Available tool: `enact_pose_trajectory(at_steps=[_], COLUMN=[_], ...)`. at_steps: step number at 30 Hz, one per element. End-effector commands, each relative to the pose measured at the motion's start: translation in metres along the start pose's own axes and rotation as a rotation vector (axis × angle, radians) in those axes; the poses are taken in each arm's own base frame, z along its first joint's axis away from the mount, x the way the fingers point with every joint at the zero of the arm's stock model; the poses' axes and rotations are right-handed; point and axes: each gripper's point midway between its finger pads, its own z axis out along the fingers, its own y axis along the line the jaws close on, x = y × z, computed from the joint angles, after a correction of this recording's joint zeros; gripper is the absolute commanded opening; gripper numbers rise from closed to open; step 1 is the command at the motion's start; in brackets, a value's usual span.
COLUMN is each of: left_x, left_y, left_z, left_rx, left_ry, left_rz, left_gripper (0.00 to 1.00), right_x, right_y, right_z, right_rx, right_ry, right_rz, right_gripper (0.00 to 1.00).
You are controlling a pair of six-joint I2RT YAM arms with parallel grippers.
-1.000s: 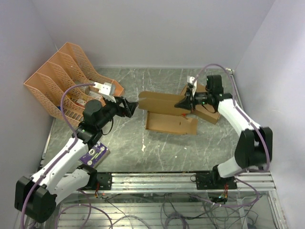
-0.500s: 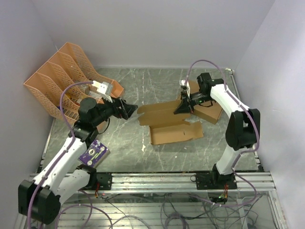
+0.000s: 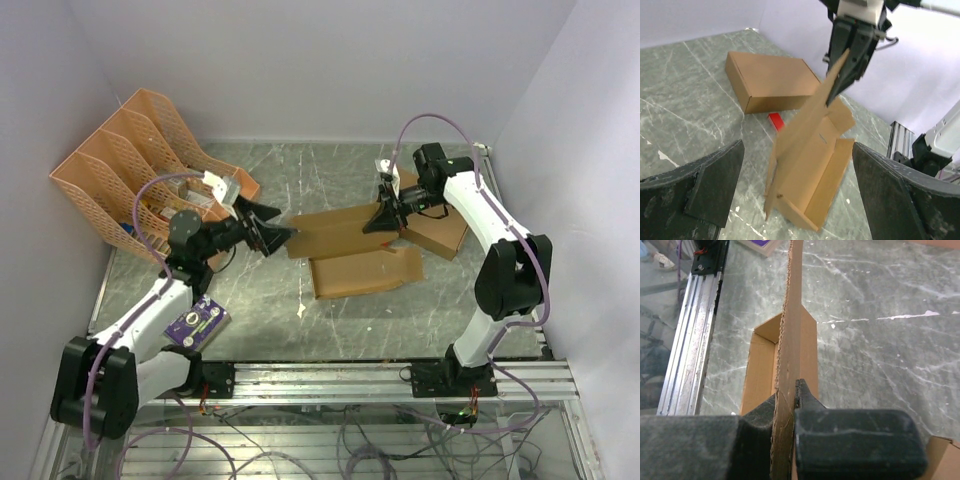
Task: Fold the paper box
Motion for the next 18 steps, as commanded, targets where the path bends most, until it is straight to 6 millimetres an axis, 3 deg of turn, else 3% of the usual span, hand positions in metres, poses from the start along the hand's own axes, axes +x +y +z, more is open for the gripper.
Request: enact_pose_trajectory(at_steps=[1, 6, 11, 14, 18], left_x=[0.004, 0.013, 0.023, 0.025, 0.030], left_y=[-0.016, -0.014, -0.014, -0.015, -0.019], left_z=[-0.014, -0.012, 0.007, 0.014, 0.026], left_rx=[0.093, 0.136, 0.187, 0.216, 0.276], left_ry=[-0.138, -0.186, -0.172, -0.178, -0.169], left_rz=[0.093, 0.107, 0.101, 0.091, 0.061], left_gripper=[1.00, 0.99, 0.96, 0.88, 0.70], right_x=[-0.030, -0.040, -0.046, -0.046, -0.048], right_y=[0.001, 0.007, 0.010, 0.011, 0.014], right_z=[-0.009, -0.012, -0.010, -0.011, -0.010], right_rx=[0.033, 0.018, 0.002, 0.006, -0.002], right_ry=[-0.036, -0.051, -0.073, -0.071, -0.081], right_rz=[-0.034, -0.044, -0.042, -0.040, -0.040], right_gripper=[0.00, 0.00, 0.00, 0.00, 0.00])
